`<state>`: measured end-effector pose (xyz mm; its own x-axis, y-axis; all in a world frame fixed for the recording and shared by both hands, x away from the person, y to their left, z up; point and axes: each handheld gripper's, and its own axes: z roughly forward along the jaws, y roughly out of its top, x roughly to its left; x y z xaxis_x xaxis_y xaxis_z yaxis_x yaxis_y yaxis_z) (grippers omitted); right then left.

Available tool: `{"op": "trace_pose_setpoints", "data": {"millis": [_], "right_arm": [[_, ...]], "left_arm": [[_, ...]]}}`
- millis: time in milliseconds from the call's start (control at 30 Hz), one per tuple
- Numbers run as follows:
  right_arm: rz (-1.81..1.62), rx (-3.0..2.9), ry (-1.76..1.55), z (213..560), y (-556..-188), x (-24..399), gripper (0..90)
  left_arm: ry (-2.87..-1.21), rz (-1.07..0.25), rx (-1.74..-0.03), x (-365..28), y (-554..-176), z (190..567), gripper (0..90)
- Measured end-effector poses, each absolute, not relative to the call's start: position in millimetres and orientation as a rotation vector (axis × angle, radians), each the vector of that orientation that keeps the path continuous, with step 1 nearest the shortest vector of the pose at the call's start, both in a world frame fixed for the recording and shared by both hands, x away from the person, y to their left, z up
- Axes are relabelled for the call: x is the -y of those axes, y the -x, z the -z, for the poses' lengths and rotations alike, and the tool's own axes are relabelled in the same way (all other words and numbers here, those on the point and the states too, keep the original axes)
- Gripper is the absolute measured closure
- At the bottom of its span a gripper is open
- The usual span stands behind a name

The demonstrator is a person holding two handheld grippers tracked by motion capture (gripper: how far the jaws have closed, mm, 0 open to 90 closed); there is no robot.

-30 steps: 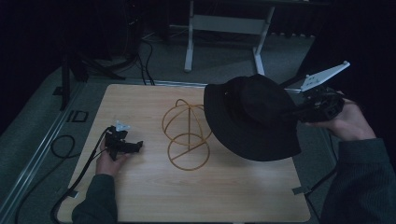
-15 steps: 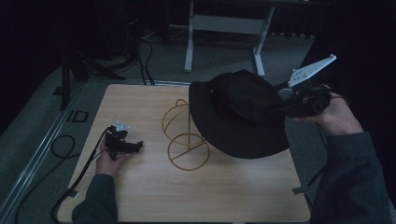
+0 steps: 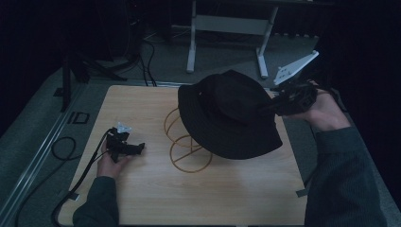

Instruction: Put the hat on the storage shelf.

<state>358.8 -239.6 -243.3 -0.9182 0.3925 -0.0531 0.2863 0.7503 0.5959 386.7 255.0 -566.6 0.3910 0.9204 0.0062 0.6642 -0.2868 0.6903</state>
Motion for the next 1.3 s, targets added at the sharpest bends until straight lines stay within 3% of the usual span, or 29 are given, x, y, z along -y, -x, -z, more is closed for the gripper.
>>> {"op": "trace_pose_setpoints", "data": {"millis": [1300], "right_arm": [[-0.808,-2.885,-0.405,259,-385,173,83.8]], "left_arm": [[-2.05,-0.547,-1.351,-255,-387,566,2.0]]}}
